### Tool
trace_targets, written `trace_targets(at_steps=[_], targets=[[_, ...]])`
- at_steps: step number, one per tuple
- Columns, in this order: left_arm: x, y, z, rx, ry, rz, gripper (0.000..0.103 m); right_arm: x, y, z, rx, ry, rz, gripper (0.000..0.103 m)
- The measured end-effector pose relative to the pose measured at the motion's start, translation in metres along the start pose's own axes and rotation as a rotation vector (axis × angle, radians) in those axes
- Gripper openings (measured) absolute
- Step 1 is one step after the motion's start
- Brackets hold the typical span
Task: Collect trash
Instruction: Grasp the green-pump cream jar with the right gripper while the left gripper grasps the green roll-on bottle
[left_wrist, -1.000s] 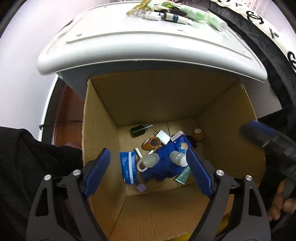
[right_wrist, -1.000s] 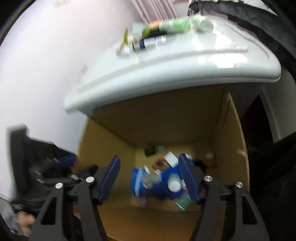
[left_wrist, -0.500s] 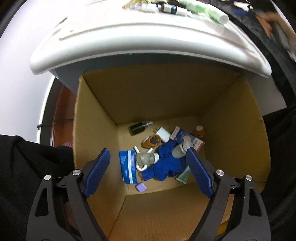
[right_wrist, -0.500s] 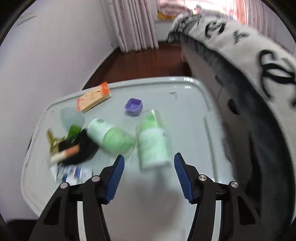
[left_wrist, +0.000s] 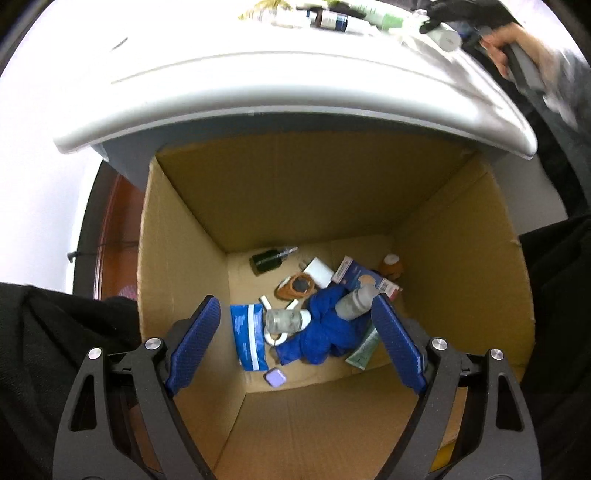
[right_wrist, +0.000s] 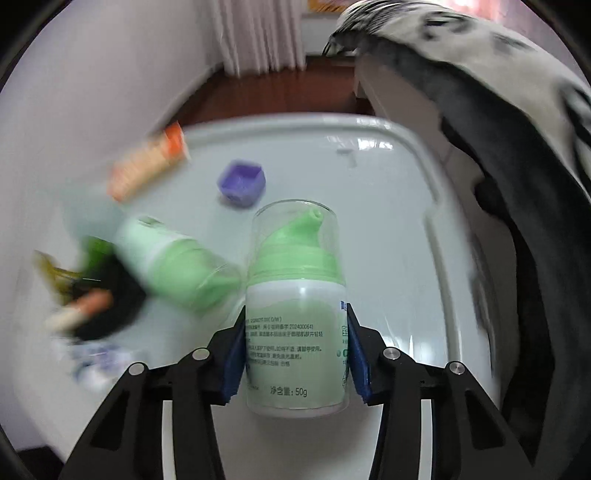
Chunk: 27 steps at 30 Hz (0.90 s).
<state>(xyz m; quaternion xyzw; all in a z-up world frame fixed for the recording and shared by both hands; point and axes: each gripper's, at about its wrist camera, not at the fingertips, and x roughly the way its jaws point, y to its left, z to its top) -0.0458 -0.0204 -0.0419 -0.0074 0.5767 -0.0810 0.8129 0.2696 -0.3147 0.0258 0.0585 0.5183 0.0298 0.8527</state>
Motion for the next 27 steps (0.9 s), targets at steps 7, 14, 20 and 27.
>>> trace_targets(at_steps=[7,14,20,27], targets=[[-0.016,-0.035,0.065,0.049,-0.049,-0.039,0.082,-0.133,-0.042,-0.080,0.195,-0.239,0.300,0.047],[-0.009,-0.094,0.217,-0.166,-0.080,-0.208,0.086,-0.152,-0.079,-0.101,0.310,-0.305,0.372,0.047],[0.028,-0.114,0.316,-0.426,-0.066,-0.168,0.086,-0.159,-0.089,-0.115,0.330,-0.308,0.398,0.047],[0.077,-0.110,0.368,-0.722,-0.029,-0.006,0.086,-0.159,-0.091,-0.109,0.315,-0.282,0.466,0.047]])
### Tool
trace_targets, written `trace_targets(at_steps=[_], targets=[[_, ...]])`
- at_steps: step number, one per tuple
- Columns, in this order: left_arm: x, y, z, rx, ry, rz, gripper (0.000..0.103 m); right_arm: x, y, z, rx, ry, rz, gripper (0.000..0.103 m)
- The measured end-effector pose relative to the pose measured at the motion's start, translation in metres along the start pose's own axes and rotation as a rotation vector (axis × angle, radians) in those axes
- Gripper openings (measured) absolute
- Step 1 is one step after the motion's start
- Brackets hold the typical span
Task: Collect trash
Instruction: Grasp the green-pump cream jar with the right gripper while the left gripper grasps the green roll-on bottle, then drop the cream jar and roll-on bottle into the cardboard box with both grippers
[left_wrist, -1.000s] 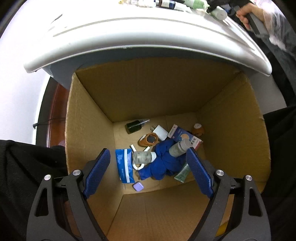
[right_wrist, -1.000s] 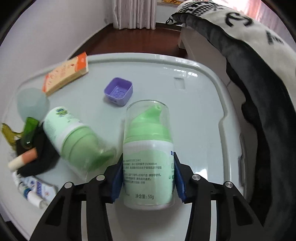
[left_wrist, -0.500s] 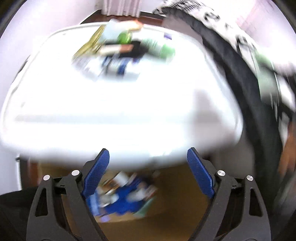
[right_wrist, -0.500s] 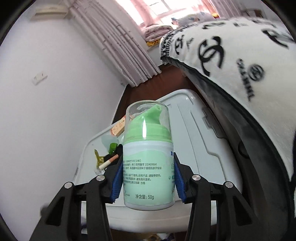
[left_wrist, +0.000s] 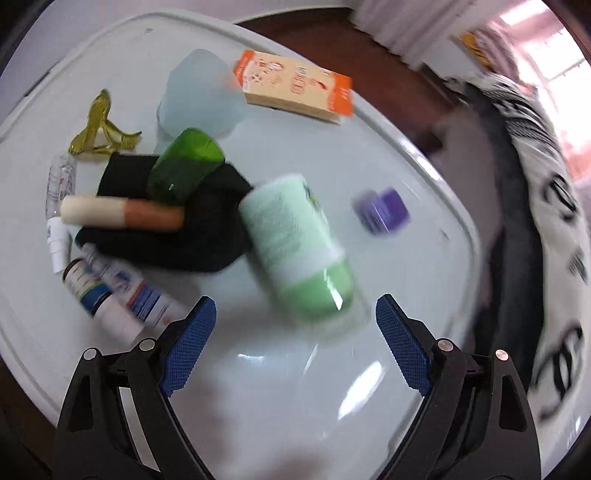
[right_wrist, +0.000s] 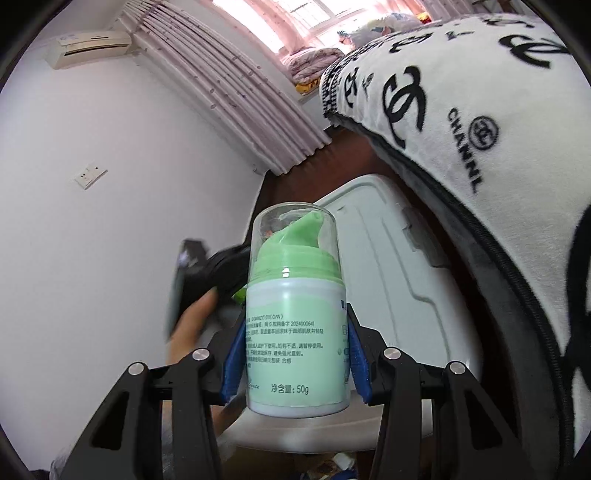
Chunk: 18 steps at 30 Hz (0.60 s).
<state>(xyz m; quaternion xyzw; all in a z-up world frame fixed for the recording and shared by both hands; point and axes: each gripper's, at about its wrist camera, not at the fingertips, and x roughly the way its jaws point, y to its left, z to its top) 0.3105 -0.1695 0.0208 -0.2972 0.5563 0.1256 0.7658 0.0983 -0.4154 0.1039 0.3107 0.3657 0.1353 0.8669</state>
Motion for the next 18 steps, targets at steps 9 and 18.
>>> trace_targets(at_steps=[9,18], targets=[[0.036,-0.011,0.016,0.035,-0.084,0.212,0.071,-0.004,0.012,0.000,-0.065,0.007,0.017,0.047],[-0.005,0.038,-0.008,0.281,-0.116,0.044,0.048,-0.003,-0.004,0.002,-0.023,-0.037,-0.080,0.047]])
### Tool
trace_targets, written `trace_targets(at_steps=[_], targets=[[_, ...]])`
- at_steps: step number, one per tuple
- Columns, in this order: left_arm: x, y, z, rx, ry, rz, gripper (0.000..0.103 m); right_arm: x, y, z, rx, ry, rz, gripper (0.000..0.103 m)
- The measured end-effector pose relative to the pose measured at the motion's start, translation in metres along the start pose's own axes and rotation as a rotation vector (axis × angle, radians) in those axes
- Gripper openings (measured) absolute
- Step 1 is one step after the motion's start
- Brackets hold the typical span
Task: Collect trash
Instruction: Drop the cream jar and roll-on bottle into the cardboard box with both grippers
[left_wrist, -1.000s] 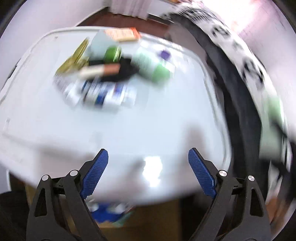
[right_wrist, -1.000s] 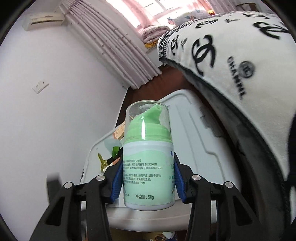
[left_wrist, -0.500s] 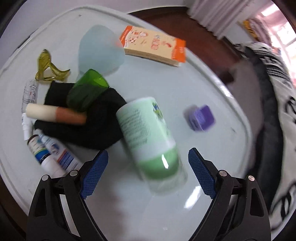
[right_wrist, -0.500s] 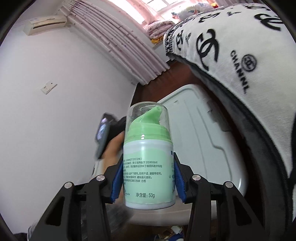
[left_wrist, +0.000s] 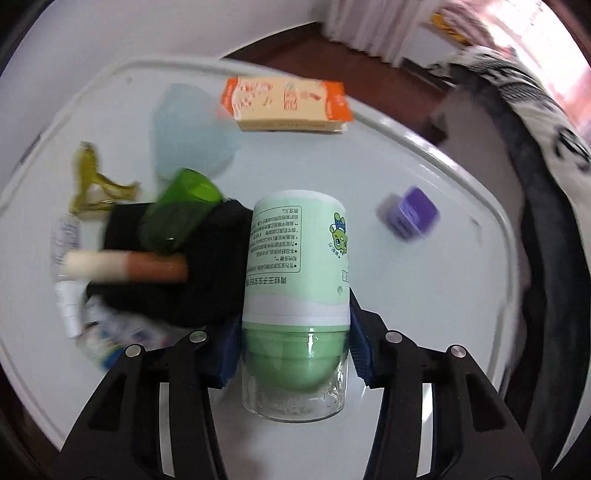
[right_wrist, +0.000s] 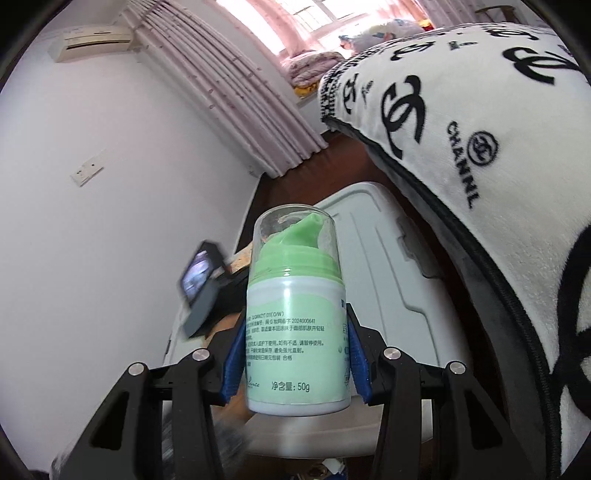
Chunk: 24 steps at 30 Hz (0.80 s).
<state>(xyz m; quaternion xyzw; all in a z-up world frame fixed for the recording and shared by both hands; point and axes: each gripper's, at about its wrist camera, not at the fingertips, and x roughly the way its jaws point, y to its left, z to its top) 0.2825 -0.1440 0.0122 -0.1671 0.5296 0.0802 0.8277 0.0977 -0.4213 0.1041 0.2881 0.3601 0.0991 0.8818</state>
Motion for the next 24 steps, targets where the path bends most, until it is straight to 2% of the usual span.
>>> trace_targets(at_steps=[3,7,11,14,18,21,24], targets=[[-0.042,0.009,-0.032,0.102,-0.030,-0.057,0.048,0.004,-0.003,-0.001,0.027,-0.003,-0.006,0.047],[-0.114,0.053,-0.084,0.260,-0.071,-0.157,0.048,0.013,0.002,-0.005,0.032,0.000,-0.010,0.047],[-0.171,0.088,-0.134,0.430,-0.181,-0.203,0.048,0.015,0.022,-0.017,-0.037,-0.016,-0.029,0.047],[-0.196,0.115,-0.164,0.544,-0.250,-0.231,0.048,0.013,0.039,-0.037,-0.118,-0.027,-0.042,0.047],[-0.202,0.161,-0.194,0.559,-0.238,-0.253,0.048,0.012,0.047,-0.067,-0.131,-0.009,-0.024,0.047],[-0.199,0.180,-0.207,0.554,-0.234,-0.238,0.048,0.009,0.053,-0.095,-0.126,0.027,-0.021,0.047],[-0.193,0.198,-0.220,0.530,-0.216,-0.256,0.048,0.002,0.063,-0.122,-0.145,0.051,-0.021,0.047]])
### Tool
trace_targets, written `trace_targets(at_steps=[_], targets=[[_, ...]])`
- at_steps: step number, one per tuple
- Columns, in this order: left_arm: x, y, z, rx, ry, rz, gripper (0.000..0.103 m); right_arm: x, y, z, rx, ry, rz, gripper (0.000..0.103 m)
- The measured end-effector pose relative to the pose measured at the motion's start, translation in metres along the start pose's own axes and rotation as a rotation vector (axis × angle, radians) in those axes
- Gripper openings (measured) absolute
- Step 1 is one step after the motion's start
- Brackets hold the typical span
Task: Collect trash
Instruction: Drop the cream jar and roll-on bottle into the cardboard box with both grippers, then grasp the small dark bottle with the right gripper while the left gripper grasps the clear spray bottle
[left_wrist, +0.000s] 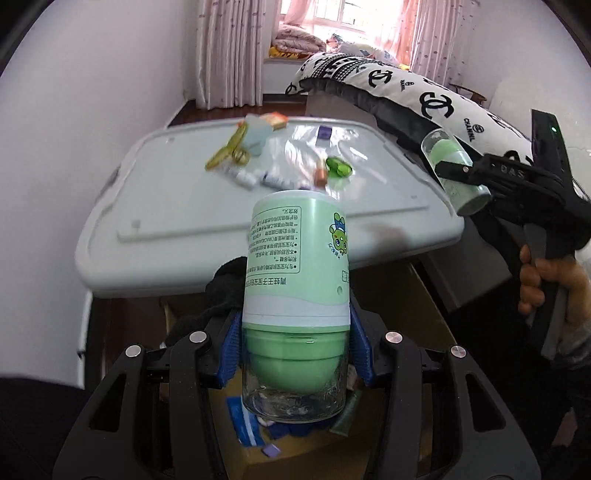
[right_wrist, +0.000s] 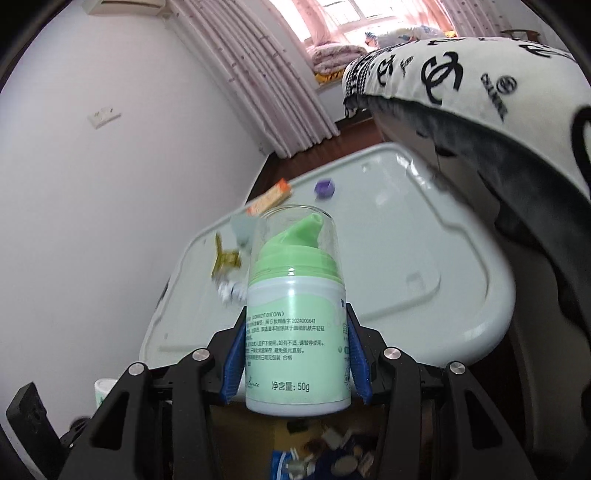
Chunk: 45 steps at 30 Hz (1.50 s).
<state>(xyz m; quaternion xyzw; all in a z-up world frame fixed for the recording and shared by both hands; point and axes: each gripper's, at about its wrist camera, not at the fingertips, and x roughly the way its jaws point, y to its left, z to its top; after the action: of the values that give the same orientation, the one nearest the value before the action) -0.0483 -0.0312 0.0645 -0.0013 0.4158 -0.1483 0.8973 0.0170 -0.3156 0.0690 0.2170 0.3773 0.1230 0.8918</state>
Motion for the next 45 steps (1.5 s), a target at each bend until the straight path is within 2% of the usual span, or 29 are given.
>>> trace_targets(at_steps=[7,11,15,16,17,18,19,23,25,28,33,39,40,41,43,44,45], targets=[[0.002,0.013,-0.037,-0.077,0.103,0.005,0.048,-0.004,0.028,-0.077,-0.038,0.125,0.035,0.047],[0.007,0.020,-0.048,-0.099,0.150,0.020,0.048,0.002,0.036,-0.102,-0.072,0.203,0.024,0.047],[0.014,0.021,-0.054,-0.101,0.197,0.041,0.049,0.006,0.036,-0.112,-0.093,0.255,-0.007,0.049],[0.019,0.021,-0.056,-0.101,0.226,0.052,0.058,0.008,0.036,-0.113,-0.094,0.274,-0.025,0.067],[0.023,0.022,-0.058,-0.103,0.254,0.063,0.071,0.011,0.035,-0.114,-0.092,0.297,-0.058,0.086],[0.026,0.023,-0.060,-0.107,0.272,0.075,0.078,0.013,0.032,-0.115,-0.089,0.303,-0.074,0.085],[0.030,0.024,-0.062,-0.110,0.292,0.082,0.081,0.013,0.030,-0.113,-0.080,0.298,-0.065,0.084],[0.036,0.030,-0.066,-0.132,0.325,0.088,0.081,0.018,0.037,-0.088,-0.136,0.267,-0.023,0.078],[0.038,0.034,-0.066,-0.148,0.328,0.080,0.081,0.026,0.052,-0.068,-0.252,0.243,-0.007,0.076],[0.042,0.038,-0.068,-0.170,0.343,0.074,0.081,0.053,0.085,-0.041,-0.495,0.236,0.028,0.070],[0.047,0.047,-0.072,-0.208,0.349,0.070,0.081,0.115,0.128,-0.015,-0.779,0.303,0.086,0.063],[0.051,0.050,-0.075,-0.210,0.353,0.078,0.081,0.172,0.146,-0.024,-0.976,0.441,0.105,0.061],[0.052,0.051,-0.075,-0.219,0.361,0.081,0.081,0.184,0.144,-0.030,-1.006,0.473,0.083,0.058],[0.054,0.052,-0.075,-0.222,0.365,0.078,0.081,0.191,0.143,-0.028,-0.987,0.475,0.109,0.055],[0.056,0.054,-0.075,-0.222,0.370,0.078,0.081,0.207,0.138,-0.024,-0.936,0.516,0.089,0.033],[0.056,0.054,-0.075,-0.220,0.372,0.081,0.081,0.208,0.140,-0.024,-0.956,0.487,0.052,0.025],[0.056,0.054,-0.075,-0.218,0.370,0.084,0.081,0.207,0.141,-0.024,-0.949,0.488,0.046,0.024]])
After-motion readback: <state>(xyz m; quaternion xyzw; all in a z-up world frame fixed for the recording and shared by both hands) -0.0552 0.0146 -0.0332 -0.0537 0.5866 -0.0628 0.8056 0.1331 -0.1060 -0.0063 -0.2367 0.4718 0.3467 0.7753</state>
